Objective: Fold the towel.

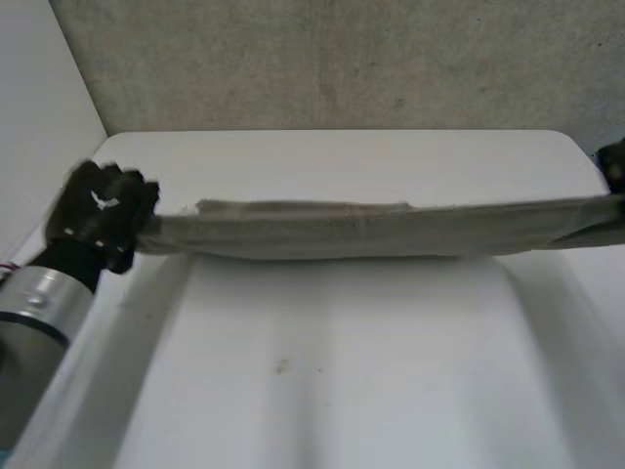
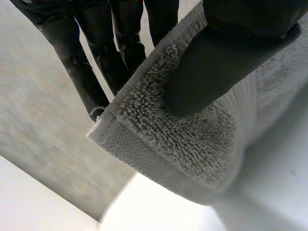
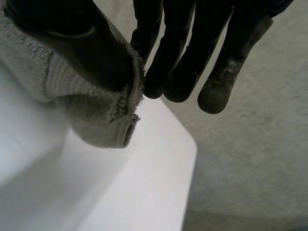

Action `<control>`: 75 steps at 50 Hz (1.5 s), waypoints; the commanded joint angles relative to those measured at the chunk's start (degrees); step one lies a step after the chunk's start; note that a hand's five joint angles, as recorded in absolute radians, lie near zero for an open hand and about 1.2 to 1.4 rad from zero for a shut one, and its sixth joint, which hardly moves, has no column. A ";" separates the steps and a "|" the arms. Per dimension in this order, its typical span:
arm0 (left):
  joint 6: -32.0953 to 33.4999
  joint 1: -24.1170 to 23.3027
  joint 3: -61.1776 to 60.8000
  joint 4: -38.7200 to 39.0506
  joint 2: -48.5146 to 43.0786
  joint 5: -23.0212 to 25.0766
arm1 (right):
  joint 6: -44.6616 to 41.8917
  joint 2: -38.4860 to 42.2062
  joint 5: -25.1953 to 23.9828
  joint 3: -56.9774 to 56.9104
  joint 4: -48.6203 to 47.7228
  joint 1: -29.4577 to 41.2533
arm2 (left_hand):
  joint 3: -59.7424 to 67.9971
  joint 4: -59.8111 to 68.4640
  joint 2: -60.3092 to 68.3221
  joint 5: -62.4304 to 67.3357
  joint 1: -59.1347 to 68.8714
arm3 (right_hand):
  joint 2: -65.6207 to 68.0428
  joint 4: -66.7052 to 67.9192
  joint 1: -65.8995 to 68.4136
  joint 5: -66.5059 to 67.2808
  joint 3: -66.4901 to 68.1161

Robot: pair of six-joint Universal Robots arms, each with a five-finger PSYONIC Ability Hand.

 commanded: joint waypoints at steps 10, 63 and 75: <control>-0.01 -0.10 5.59 -12.20 -3.80 2.48 | -9.78 7.74 -6.31 -7.63 15.22 -1.35 | 10.31 10.23 10.28 10.69 10.98 | 3.41 3.26 4.03 3.26 3.63; -15.21 0.25 15.71 0.72 -32.28 -3.41 | -0.39 38.88 -1.38 -7.46 -12.90 15.53 | 10.31 10.23 10.28 10.69 10.98 | 3.41 3.26 4.03 3.26 3.63; -15.21 2.19 13.06 4.49 -30.87 -3.50 | -0.39 35.89 -0.94 2.91 -26.88 15.18 | 10.31 10.23 10.28 10.69 10.98 | -20.70 -20.85 -20.08 -20.85 -20.48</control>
